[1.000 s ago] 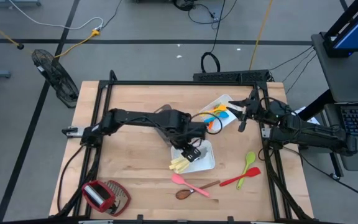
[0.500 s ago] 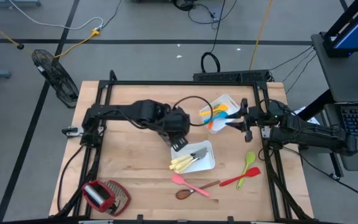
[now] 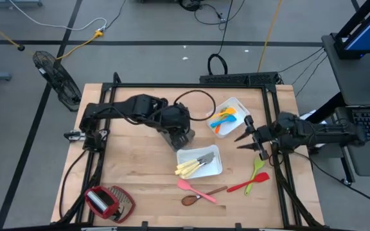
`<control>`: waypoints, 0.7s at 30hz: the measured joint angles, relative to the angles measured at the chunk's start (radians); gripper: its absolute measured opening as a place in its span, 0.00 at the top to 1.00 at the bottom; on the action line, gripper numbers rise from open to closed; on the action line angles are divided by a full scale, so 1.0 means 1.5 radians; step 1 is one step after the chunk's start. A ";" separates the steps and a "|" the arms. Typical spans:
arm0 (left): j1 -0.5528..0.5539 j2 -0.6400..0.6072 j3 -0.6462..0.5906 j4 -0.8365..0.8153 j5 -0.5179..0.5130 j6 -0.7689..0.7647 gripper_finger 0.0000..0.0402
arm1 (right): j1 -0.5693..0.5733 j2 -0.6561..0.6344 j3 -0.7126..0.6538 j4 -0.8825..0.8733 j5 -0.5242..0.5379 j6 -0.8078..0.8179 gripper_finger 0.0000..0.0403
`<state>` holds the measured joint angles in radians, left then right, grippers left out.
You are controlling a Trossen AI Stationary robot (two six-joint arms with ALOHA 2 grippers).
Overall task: Pick & Place Kitchen Items
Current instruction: Put the red spatula into the top white bin
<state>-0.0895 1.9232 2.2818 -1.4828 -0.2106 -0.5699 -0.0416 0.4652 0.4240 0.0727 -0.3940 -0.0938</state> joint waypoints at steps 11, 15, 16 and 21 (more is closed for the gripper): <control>0.028 -0.014 0.000 0.108 0.034 0.113 0.50 | 0.128 0.027 0.018 -0.082 0.074 -0.014 0.73; 0.039 -0.016 -0.011 0.107 0.031 0.110 0.50 | 0.178 0.047 0.052 -0.158 0.125 -0.042 0.76; 0.041 -0.016 -0.015 0.107 0.030 0.110 0.50 | 0.190 0.052 0.058 -0.170 0.139 -0.048 0.77; 0.042 -0.017 -0.069 0.141 0.029 0.104 0.50 | 0.236 0.073 0.077 -0.196 0.178 -0.056 0.78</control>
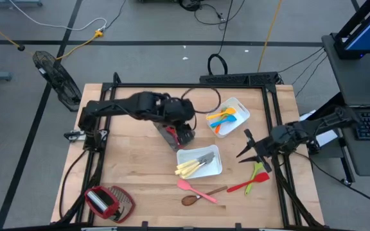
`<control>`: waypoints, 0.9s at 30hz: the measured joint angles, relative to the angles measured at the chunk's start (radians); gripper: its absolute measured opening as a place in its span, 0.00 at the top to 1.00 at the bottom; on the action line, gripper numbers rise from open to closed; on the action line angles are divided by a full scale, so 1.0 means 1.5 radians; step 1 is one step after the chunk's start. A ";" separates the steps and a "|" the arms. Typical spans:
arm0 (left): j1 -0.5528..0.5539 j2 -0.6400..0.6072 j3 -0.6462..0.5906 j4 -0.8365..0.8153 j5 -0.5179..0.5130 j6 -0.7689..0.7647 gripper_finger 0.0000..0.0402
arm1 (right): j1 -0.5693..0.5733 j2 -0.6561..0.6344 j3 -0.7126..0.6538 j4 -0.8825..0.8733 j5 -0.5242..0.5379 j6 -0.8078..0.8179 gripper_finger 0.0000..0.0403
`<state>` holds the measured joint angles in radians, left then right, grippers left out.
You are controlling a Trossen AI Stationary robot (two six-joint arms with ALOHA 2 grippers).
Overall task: Pick & Place Kitchen Items
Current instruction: Put the red spatula into the top white bin
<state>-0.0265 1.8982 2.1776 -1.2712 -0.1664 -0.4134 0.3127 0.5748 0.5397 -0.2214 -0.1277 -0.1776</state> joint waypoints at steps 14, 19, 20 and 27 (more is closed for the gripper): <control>-0.033 -0.021 -0.172 0.154 0.012 -0.026 0.50 | 0.075 0.018 0.002 -0.036 0.070 0.025 0.78; -0.036 -0.109 -0.277 0.219 0.008 -0.035 0.50 | 0.086 0.028 0.002 -0.036 0.070 0.032 0.78; -0.036 -0.132 -0.308 0.245 0.007 -0.042 0.50 | 0.087 0.034 0.002 -0.037 0.070 0.040 0.78; -0.048 -0.293 -0.522 0.411 0.006 -0.082 0.50 | 0.090 0.078 0.010 -0.038 0.069 0.060 0.78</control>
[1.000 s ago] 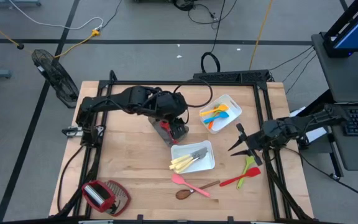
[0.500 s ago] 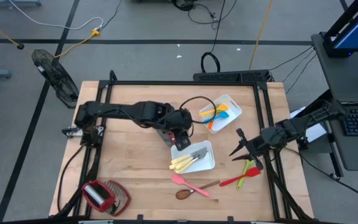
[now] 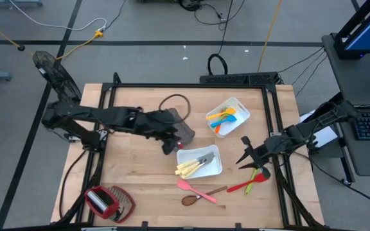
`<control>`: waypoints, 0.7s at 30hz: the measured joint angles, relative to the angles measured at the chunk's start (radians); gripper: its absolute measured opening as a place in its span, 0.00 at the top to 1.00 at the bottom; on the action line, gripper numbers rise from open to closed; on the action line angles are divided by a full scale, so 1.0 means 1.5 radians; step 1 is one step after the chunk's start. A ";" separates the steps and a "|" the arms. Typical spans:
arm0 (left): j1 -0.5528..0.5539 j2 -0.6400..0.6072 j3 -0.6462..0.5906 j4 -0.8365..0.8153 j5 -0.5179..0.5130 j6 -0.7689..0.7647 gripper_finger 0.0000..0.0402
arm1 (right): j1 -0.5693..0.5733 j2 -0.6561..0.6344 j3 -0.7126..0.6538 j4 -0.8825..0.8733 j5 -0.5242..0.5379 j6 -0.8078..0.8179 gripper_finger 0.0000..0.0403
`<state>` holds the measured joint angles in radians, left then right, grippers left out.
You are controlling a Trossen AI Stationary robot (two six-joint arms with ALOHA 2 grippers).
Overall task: Pick & Place Kitchen Items
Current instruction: Put the red spatula into the top white bin
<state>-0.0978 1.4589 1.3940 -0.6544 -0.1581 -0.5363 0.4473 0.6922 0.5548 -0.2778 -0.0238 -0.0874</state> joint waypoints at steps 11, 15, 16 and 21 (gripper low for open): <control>-0.029 -0.121 -0.135 0.036 -0.018 -0.034 0.50 | 0.000 0.145 0.116 -0.154 -0.054 0.041 0.78; -0.037 -0.120 -0.140 0.031 -0.018 -0.019 0.50 | 0.017 0.201 0.152 -0.207 -0.074 0.079 0.78; -0.038 -0.120 -0.140 0.033 -0.018 -0.014 0.50 | 0.025 0.216 0.162 -0.219 -0.074 0.086 0.78; -0.040 -0.118 -0.140 0.038 -0.018 0.010 0.50 | 0.069 0.281 0.189 -0.257 -0.075 0.172 0.78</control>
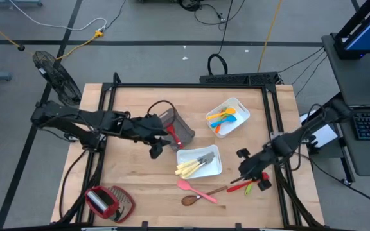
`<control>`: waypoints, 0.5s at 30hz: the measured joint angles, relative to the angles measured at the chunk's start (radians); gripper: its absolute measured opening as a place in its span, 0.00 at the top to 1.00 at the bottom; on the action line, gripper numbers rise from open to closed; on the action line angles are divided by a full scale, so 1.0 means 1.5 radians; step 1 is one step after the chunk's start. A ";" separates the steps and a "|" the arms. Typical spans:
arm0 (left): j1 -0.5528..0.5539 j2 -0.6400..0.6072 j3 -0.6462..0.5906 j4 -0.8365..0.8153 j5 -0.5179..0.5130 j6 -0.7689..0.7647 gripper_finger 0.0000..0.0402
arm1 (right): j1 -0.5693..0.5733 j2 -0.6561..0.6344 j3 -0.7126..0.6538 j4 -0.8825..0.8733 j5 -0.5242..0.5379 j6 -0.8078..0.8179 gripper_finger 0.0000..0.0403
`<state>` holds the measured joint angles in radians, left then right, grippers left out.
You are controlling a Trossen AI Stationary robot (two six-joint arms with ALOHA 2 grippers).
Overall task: Pick & Place Kitchen Items
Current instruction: Put the red spatula into the top white bin
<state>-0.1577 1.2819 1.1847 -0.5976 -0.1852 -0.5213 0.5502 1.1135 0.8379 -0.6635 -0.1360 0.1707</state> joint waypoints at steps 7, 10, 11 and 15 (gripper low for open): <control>0.000 0.000 0.000 0.001 0.000 0.032 0.50 | 0.029 0.066 0.003 -0.005 0.001 0.115 0.78; 0.000 0.000 0.001 0.001 0.000 0.035 0.50 | 0.037 0.083 0.003 -0.002 0.001 0.135 0.78; 0.000 0.000 0.001 0.001 0.000 0.036 0.50 | 0.039 0.087 0.003 0.001 0.001 0.141 0.78; 0.000 0.000 0.001 0.001 0.000 0.036 0.50 | 0.046 0.098 0.003 0.004 0.000 0.156 0.78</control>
<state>-0.1577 1.2819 1.1854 -0.5968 -0.1848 -0.4669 0.6186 1.2601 0.8425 -0.6569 -0.1356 0.4053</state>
